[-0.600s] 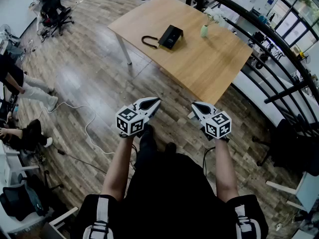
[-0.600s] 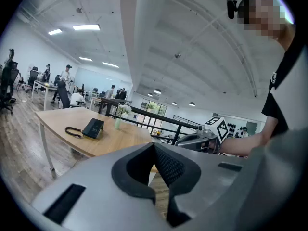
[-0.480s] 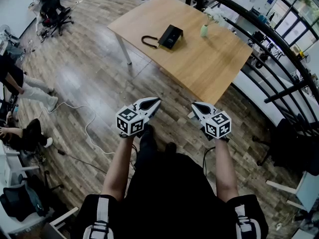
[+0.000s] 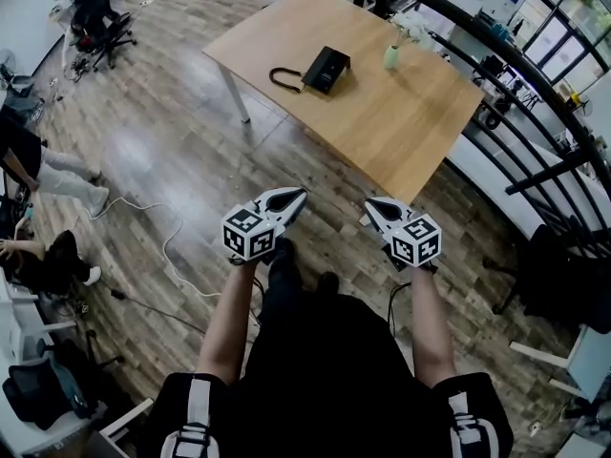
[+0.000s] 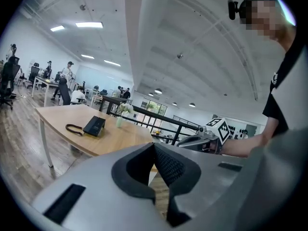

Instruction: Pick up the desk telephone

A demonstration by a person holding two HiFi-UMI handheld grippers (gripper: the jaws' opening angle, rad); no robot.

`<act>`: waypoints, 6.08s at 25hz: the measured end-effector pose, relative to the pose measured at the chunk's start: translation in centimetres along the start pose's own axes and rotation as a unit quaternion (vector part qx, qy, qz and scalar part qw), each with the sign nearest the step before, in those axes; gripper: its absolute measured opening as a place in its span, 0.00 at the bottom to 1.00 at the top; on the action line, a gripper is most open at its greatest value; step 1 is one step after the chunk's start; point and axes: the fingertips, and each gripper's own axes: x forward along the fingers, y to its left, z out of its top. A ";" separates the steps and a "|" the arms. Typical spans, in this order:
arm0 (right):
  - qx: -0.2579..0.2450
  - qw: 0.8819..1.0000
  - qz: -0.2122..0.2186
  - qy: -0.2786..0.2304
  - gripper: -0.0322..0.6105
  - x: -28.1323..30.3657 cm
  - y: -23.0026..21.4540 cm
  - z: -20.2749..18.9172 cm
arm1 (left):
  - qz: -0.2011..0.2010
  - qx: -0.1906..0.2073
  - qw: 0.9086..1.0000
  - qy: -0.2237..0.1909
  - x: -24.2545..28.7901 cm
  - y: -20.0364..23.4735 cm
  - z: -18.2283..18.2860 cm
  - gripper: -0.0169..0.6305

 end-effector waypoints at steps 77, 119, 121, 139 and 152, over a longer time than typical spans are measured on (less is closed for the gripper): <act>0.080 0.989 -0.121 0.014 0.09 21.9 -7.6 8.1 | -0.077 -0.025 0.996 0.037 2.6 26.6 7.6 0.06; 0.033 0.997 0.030 0.062 0.09 26.6 -24.3 13.4 | 0.088 -0.057 0.994 0.008 13.4 30.7 12.9 0.06; 0.030 0.997 0.034 0.062 0.09 26.6 -24.6 13.6 | 0.091 -0.059 0.994 0.010 13.8 30.5 12.8 0.06; 0.052 0.996 -0.025 0.063 0.09 25.5 -29.4 13.4 | 0.023 -0.042 0.999 0.024 20.2 31.8 14.8 0.06; 0.073 0.990 -0.106 0.064 0.09 29.7 -33.3 16.6 | -0.060 -0.022 0.997 0.046 25.8 39.0 19.5 0.06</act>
